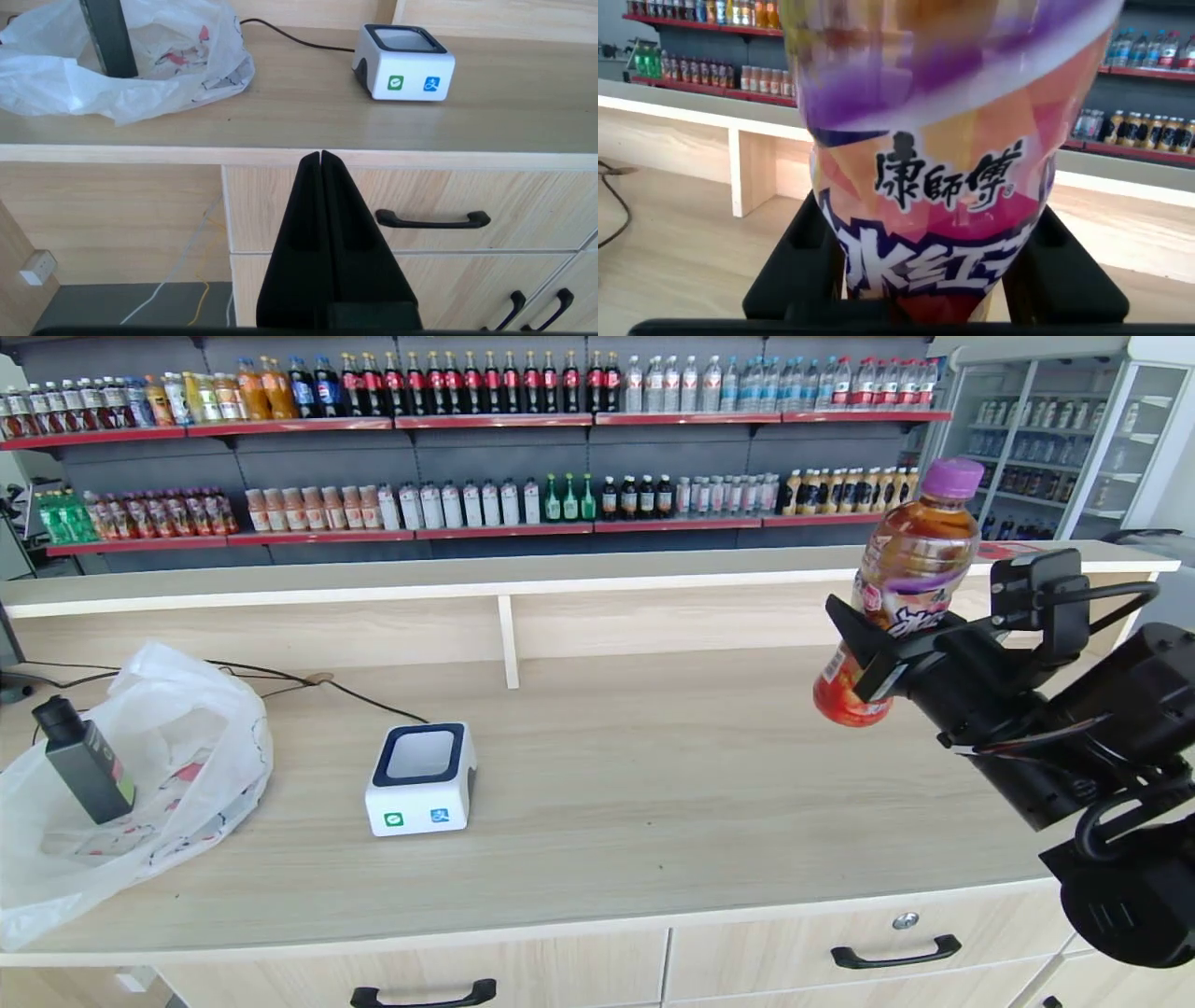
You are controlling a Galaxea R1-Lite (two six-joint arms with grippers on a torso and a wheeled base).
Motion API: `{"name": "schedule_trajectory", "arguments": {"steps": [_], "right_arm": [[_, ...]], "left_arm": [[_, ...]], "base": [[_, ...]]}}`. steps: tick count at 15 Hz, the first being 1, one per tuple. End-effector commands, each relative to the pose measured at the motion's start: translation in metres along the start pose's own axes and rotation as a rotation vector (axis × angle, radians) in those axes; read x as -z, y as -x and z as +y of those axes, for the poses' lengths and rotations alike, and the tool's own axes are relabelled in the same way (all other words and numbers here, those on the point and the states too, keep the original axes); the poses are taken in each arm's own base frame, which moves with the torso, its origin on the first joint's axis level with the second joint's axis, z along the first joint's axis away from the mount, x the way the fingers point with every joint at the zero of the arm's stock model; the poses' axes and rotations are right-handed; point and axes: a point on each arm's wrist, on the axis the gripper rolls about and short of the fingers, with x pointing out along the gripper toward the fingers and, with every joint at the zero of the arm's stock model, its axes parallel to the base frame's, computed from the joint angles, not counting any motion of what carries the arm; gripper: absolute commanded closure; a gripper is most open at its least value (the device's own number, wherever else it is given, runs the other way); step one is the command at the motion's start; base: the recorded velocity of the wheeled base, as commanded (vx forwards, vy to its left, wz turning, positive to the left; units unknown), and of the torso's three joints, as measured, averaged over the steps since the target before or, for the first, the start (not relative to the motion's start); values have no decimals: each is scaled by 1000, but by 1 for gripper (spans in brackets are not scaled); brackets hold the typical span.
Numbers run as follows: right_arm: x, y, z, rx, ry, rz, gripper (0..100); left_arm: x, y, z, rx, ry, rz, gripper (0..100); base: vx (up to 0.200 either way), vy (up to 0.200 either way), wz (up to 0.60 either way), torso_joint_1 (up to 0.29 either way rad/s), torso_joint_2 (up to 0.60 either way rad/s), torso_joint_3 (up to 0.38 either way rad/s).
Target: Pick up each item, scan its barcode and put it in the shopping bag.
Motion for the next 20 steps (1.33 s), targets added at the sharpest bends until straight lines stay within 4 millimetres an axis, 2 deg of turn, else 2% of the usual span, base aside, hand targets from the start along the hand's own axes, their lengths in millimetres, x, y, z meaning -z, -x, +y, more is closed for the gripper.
{"name": "schedule_trajectory", "arguments": {"steps": [1,3,6,11,20], "right_arm": [[10,12,1,0,4,63,100],[9,13,1,0,-3,62,100],[12,13,-10,38,-22,71,100],[17,20,-6,26,-32,105,100],[16,20,-6,25,-33,103,100]], "left_arm": [[0,0,0,0,0,-2,100],[0,0,0,0,2,-2,100],[0,0,0,-2,17,-2,100],[0,0,0,-2,18,-2,100],[0,0,0,-2,18,-2,100]], "base": [[0,0,0,0,0,0],[0,0,0,0,0,0],[0,200,0,2,1,4],[0,200,0,4,1,3],[0,200,0,2,2,4]]}}
